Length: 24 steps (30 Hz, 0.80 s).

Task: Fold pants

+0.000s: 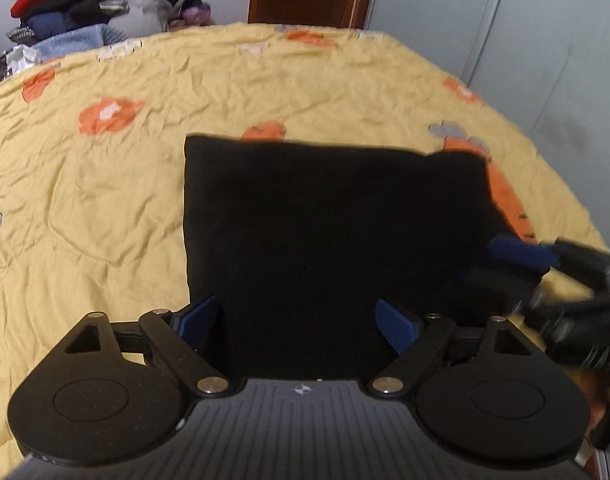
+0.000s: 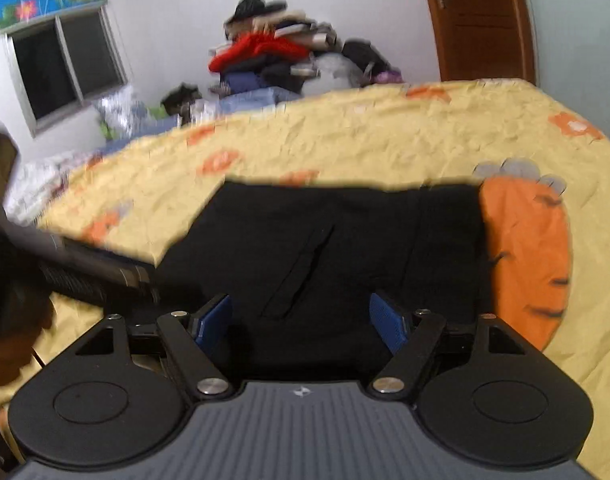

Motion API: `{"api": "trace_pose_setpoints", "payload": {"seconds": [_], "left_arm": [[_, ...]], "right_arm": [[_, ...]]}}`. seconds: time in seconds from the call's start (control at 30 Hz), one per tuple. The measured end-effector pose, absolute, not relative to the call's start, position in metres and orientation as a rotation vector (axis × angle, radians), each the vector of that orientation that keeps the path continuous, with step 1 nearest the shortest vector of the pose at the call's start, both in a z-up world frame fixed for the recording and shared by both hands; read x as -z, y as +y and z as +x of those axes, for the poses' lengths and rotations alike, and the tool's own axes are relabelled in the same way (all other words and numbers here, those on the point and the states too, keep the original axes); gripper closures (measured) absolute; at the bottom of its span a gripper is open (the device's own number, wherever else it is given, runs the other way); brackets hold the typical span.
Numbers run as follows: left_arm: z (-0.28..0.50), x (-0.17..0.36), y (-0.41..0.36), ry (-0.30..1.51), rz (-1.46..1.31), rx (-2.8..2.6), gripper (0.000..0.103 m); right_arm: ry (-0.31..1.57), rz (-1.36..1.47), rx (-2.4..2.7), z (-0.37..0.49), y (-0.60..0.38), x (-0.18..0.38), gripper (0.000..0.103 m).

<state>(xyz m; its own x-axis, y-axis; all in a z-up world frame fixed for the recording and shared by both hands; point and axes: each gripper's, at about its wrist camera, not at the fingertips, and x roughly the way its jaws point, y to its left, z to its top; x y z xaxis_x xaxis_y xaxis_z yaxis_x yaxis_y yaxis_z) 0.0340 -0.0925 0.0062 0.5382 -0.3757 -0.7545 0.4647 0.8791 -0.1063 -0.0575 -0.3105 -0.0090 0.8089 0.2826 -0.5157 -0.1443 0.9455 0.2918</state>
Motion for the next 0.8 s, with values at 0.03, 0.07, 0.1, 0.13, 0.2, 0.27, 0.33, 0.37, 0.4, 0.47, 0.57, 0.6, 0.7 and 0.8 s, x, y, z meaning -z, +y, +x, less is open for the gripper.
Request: {"api": "trace_pose_setpoints", "payload": {"seconds": [0.03,0.07,0.1,0.13,0.2,0.27,0.33,0.37,0.4,0.47,0.57,0.6,0.7,0.8], "left_arm": [[0.034,-0.011,-0.09,0.846,0.093,0.506,0.014],[0.036,-0.016,-0.086,0.833,0.08,0.499,0.012],[0.041,-0.019,-0.085,0.825,0.074,0.485,0.01],[0.049,-0.02,-0.082,0.821,0.066,0.468,0.01],[0.069,-0.016,-0.075,0.854,0.029,0.462,0.009],[0.09,-0.004,-0.063,0.949,-0.04,0.495,0.01],[0.108,0.01,-0.049,1.033,-0.123,0.539,0.011],[0.111,0.01,-0.043,1.006,-0.144,0.568,0.005],[0.116,0.011,-0.038,1.012,-0.15,0.571,0.005],[0.122,0.013,-0.035,1.018,-0.153,0.61,0.005],[0.125,0.016,-0.035,1.004,-0.145,0.68,0.002],[0.126,0.018,-0.037,0.996,-0.146,0.712,0.001],[0.125,0.021,-0.047,0.962,-0.119,0.779,0.001],[0.121,0.022,-0.055,0.924,-0.098,0.79,0.001]], "right_arm": [[0.554,0.254,-0.202,-0.06,-0.32,0.008,0.027],[0.538,0.258,-0.168,-0.059,-0.329,0.005,0.026],[0.538,0.271,-0.135,-0.056,-0.342,0.003,0.022],[0.559,0.297,-0.125,-0.048,-0.355,0.005,0.02],[0.619,0.374,-0.155,-0.028,-0.385,0.015,0.02],[0.697,0.46,-0.169,-0.017,-0.414,0.029,0.02],[0.704,0.549,-0.28,-0.013,-0.438,0.039,0.019],[0.722,0.594,-0.333,-0.009,-0.443,0.045,0.019],[0.728,0.629,-0.363,-0.005,-0.449,0.047,0.019],[0.747,0.656,-0.436,0.003,-0.454,0.053,0.019],[0.769,0.682,-0.517,0.018,-0.456,0.056,0.019],[0.785,0.689,-0.548,0.024,-0.454,0.058,0.019],[0.808,0.679,-0.605,0.038,-0.445,0.056,0.018],[0.828,0.687,-0.634,0.045,-0.439,0.053,0.018]]}}
